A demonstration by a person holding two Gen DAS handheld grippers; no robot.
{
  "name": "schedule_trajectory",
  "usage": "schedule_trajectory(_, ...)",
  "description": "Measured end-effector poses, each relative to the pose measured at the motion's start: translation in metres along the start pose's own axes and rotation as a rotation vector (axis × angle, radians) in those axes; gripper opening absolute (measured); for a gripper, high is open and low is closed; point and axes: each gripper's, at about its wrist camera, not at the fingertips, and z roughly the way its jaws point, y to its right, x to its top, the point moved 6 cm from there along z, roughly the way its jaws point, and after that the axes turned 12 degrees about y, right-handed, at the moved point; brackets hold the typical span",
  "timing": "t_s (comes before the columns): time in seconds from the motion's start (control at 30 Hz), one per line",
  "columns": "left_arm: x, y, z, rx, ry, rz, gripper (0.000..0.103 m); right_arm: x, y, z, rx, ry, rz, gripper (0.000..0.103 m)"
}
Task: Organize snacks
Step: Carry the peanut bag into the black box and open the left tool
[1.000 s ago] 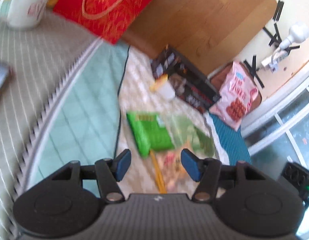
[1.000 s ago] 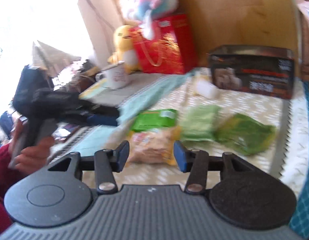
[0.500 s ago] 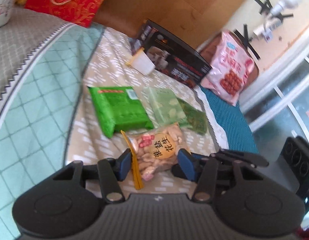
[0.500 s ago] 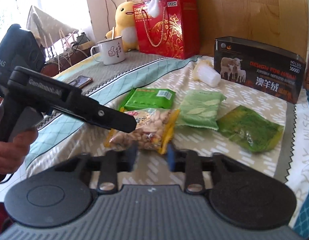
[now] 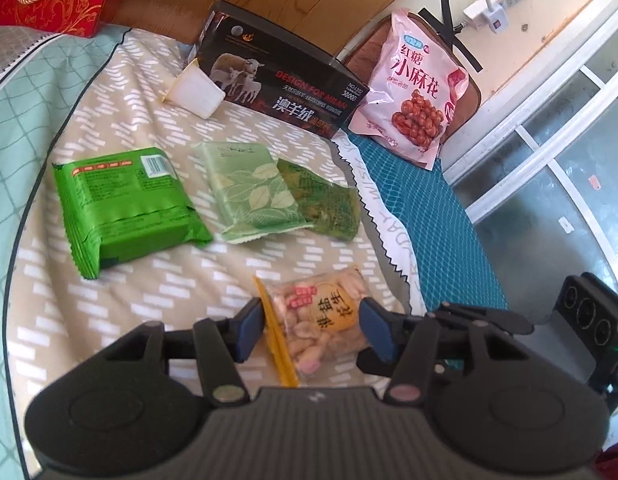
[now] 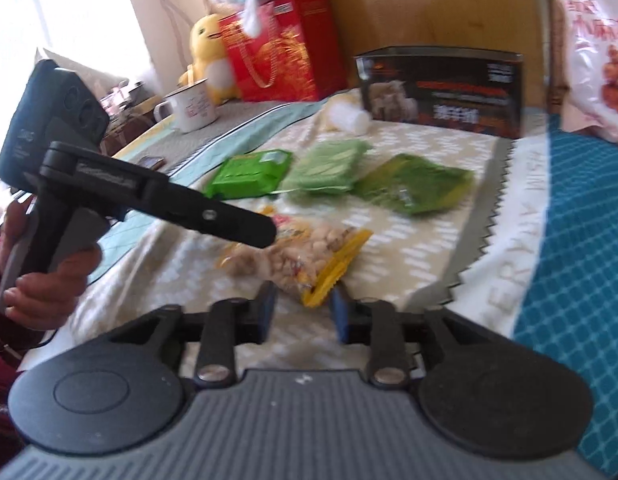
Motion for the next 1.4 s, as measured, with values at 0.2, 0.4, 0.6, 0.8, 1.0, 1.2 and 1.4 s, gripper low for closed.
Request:
schedule_trajectory(0.2,-0.003,-0.001,-0.003,0.016,-0.003,0.023,0.045,0.001,-0.005,0.008,0.009,0.018,-0.057,0.043)
schedule_trajectory(0.4,0.004,0.002,0.002,-0.002,-0.018,0.008,0.041,0.003,-0.005,0.007,0.014,0.037,-0.065,0.031)
schedule_trajectory(0.6,0.031,0.01,0.007,-0.011,0.01,0.045,0.041,0.021,0.001,0.005,-0.011,0.095,-0.067,0.03)
schedule_trajectory(0.8,0.084,0.017,0.023,0.0,0.07,0.105,0.041,0.059,0.021,0.019,-0.041,0.183,-0.07,0.028)
schedule_trajectory(1.0,0.145,0.019,0.058,0.032,0.108,0.149,0.041,0.102,0.047,0.049,-0.084,0.238,-0.077,0.027)
schedule_trajectory(1.2,0.204,0.014,0.106,0.061,0.147,0.147,0.041,0.151,0.092,0.08,-0.123,0.29,0.018,0.026)
schedule_trajectory(1.4,0.225,-0.001,0.161,0.149,0.155,0.126,0.042,0.168,0.133,0.119,-0.222,0.293,0.024,0.027)
